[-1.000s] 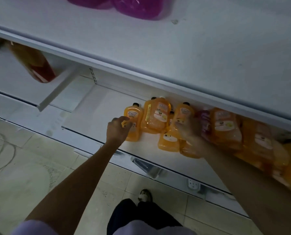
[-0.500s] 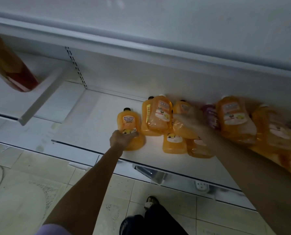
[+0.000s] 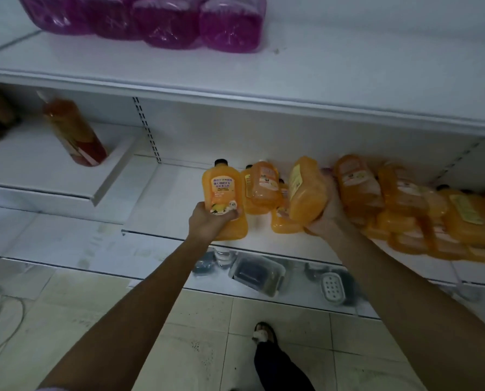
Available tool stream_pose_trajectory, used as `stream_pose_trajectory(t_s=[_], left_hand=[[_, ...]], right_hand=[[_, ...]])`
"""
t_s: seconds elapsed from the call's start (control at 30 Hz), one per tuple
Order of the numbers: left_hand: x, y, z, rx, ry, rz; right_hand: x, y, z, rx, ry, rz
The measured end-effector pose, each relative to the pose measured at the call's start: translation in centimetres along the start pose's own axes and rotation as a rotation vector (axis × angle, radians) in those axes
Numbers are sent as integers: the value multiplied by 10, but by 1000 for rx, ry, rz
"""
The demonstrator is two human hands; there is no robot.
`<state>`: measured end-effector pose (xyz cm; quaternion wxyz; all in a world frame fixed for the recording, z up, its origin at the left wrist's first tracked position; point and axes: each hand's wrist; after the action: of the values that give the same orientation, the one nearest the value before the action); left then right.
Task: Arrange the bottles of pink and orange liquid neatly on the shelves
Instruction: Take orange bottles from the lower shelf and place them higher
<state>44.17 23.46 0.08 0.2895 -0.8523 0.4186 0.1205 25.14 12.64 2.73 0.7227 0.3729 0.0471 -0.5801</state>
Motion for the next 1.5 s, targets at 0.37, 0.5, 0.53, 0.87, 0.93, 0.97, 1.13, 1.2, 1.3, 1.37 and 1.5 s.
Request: stream_pose_trajectory(t_s=[0.37, 0.5, 0.53, 0.87, 0.93, 0.97, 1.13, 1.2, 1.3, 1.37, 1.5], left_hand=[[-146, 25, -53, 154, 493, 251], [-183, 62, -83, 180, 622, 357], [-191, 71, -92, 176, 656, 376], [-239, 142, -209, 64, 876, 431], [-240, 157, -235, 66, 935, 374], [-239, 165, -248, 68, 955, 349], [-223, 212, -316, 105, 853, 277], [-213, 229, -336, 158, 797, 222], [-195, 246, -352, 177, 729, 126], [-184, 251, -357, 184, 658, 75], [-166, 252, -356, 314, 479, -15]], right_hand=[[-128, -60, 24, -113, -456, -148], [-165, -98, 58, -150, -616, -284], [-175, -107, 66, -175, -667, -334], [-221, -163, 179, -559, -1073, -625], [-216, -168, 216, -637, -1105, -624], [-211, -170, 235, -660, -1109, -614], [-174, -180, 322, -831, -1037, -556], [-155, -182, 348, -906, -987, -506], [-124, -181, 375, -1034, -899, -432], [-100, -176, 389, -1104, -819, -389], [-62, -161, 404, -1182, -644, -298]])
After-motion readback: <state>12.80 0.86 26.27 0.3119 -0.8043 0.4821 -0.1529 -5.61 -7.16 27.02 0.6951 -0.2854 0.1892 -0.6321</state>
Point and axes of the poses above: each hand's wrist, its own x-axis towards the middle knuckle, its own y-axis out of the palm, z = x × y, and after that the axes turned 5 degrees about -y, right-handed
